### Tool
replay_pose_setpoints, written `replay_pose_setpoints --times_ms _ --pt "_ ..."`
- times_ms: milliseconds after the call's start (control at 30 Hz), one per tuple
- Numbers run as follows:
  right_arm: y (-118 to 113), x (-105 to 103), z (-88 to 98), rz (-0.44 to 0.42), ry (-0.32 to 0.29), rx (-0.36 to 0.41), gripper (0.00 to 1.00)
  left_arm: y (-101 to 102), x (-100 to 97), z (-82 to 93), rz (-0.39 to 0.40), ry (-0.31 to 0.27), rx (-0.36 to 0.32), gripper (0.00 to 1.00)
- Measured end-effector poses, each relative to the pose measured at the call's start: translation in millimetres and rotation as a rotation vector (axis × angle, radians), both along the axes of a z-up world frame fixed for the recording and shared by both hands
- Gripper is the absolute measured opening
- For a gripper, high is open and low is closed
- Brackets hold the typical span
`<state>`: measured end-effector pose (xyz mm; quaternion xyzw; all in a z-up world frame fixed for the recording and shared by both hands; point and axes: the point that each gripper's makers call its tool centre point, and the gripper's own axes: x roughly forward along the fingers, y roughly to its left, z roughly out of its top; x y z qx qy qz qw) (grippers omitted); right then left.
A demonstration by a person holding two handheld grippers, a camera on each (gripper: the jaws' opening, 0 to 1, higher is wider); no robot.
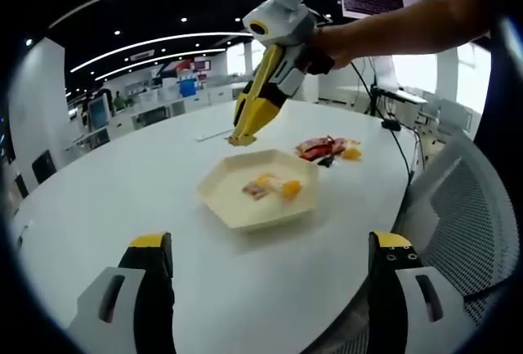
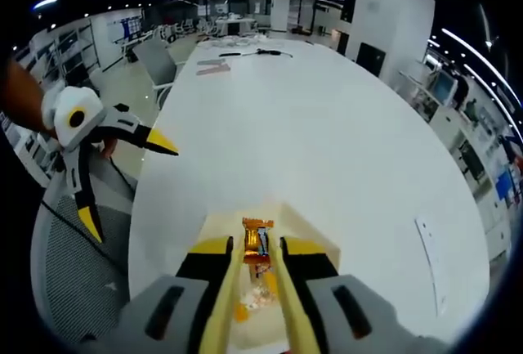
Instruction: Place the target food into the container with the food tongs after gripping and lifting it, then release it inside without dropping or visibly crushing the food.
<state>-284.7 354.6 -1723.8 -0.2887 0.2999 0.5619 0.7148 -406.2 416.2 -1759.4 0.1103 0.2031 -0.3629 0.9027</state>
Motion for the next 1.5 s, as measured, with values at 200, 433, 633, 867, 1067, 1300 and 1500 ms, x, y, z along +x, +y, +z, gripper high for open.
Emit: replay_pose_setpoints --times_ms 200,433,633,867,1067,1300,1500 --pt "1 -3 2.6 0.009 -0.001 0.007 0.23 0 -0.5 -0.1 -0.001 0.003 -0.002 0.96" --pt "-3 -3 5.2 0.010 -0.009 0.005 0.23 -1 -0.6 -0.8 -0.001 0.007 0.001 0.96" --pt "-13 -1 9.3 0.017 -0.032 0.012 0.22 0 -0.1 -0.1 0.000 0.003 -0.003 0.96" --pt "-50 0 15.4 0.006 -0.054 0.013 0.23 0 0.2 0.6 0.001 0.002 -0.008 0.96" --pt "-89 -3 14.9 -0.039 -0.062 0.002 0.24 -1 -0.9 -0.5 -0.009 0.004 -0.002 0.96" --pt "-120 -9 14.3 -0.070 -0.053 0.005 0.23 -2 -1.0 0.5 -0.003 0.008 -0.013 0.96" --pt "-137 -12 12.5 -0.086 -0.053 0.008 0.23 -1 -0.8 0.2 -0.004 0.009 -0.011 0.96"
